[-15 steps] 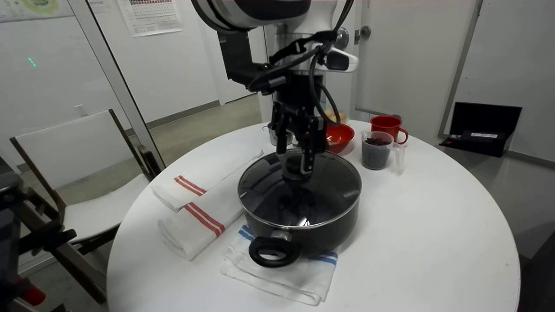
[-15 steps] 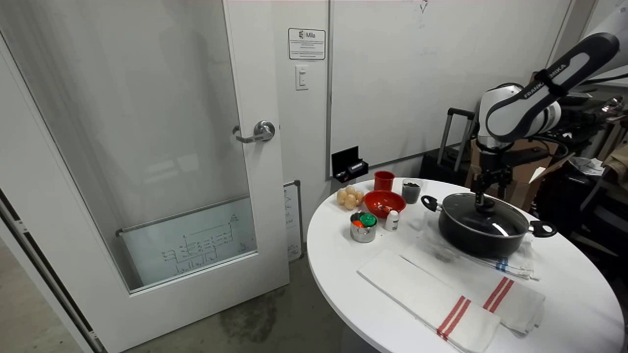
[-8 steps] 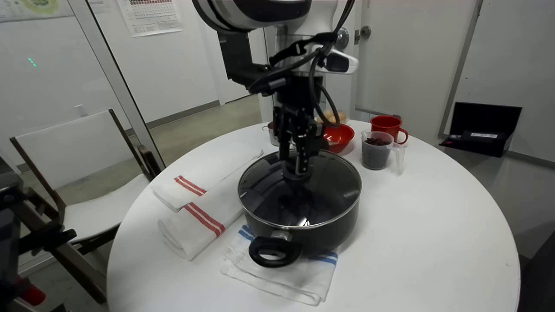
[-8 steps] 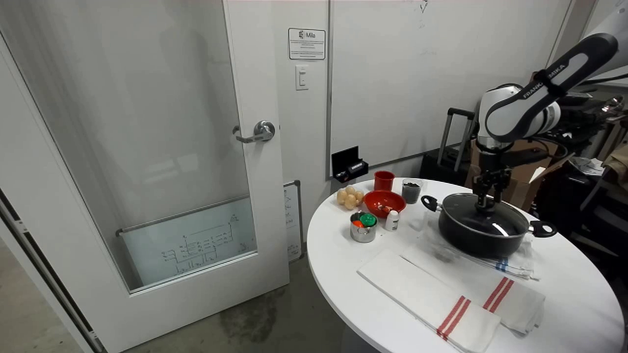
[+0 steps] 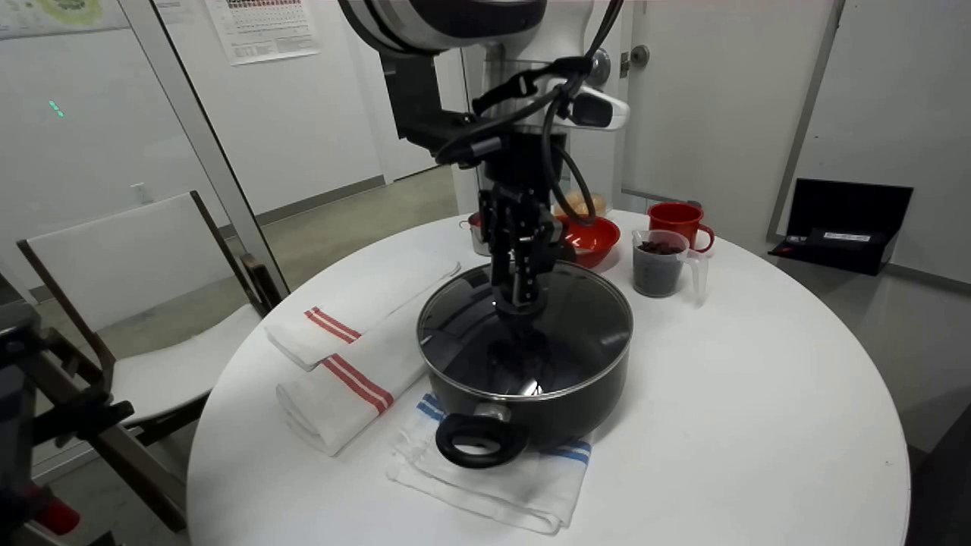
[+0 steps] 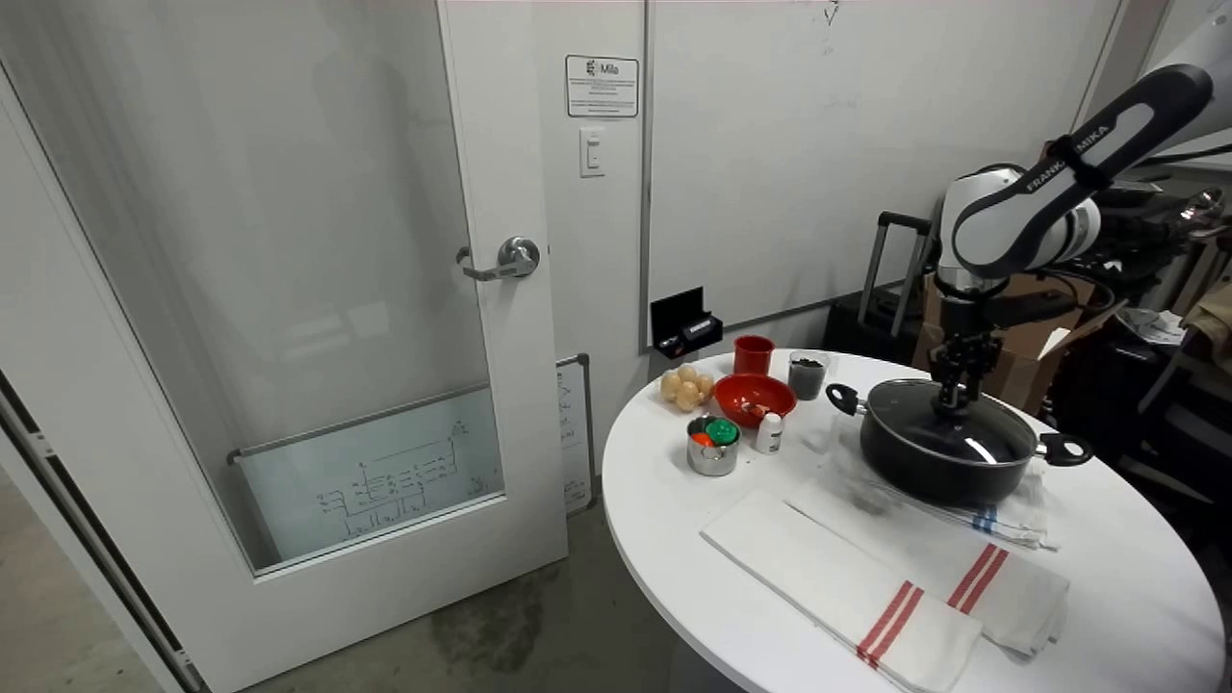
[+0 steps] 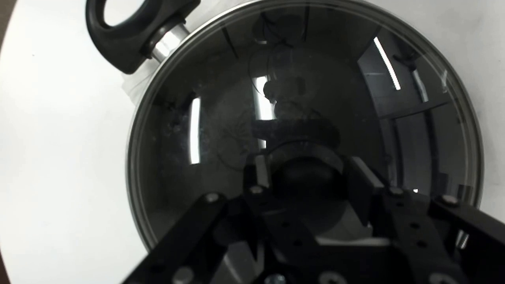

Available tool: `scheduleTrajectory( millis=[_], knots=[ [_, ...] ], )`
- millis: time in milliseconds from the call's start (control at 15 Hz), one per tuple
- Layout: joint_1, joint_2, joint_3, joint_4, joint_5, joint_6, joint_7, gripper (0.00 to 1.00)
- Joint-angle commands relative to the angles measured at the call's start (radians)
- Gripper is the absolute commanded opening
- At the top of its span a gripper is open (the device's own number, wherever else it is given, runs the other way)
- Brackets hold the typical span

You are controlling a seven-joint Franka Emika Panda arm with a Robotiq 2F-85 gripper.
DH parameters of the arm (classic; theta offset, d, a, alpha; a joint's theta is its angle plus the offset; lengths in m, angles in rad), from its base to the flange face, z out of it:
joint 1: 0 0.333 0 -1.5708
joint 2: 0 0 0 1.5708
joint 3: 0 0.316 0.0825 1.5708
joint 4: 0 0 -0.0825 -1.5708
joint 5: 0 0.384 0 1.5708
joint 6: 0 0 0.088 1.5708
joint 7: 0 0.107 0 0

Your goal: Remove the lid from the pot

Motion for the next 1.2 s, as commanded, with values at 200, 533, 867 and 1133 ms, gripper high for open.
scheduleTrajectory(
  millis=[200, 533, 867, 1133],
  knots=[
    [-0.008, -0.036, 0.009, -0.018, 0.025, 0.001, -0.034, 0.24],
    [-0.003, -0.111, 0.019, -0.094, 0.024, 0.023, -0.055, 0.24],
    [0.010, -0.207, 0.050, -0.197, 0.025, 0.036, -0.084, 0.24],
    [0.038, -0.266, 0.078, -0.260, 0.016, 0.032, -0.106, 0.24]
  ],
)
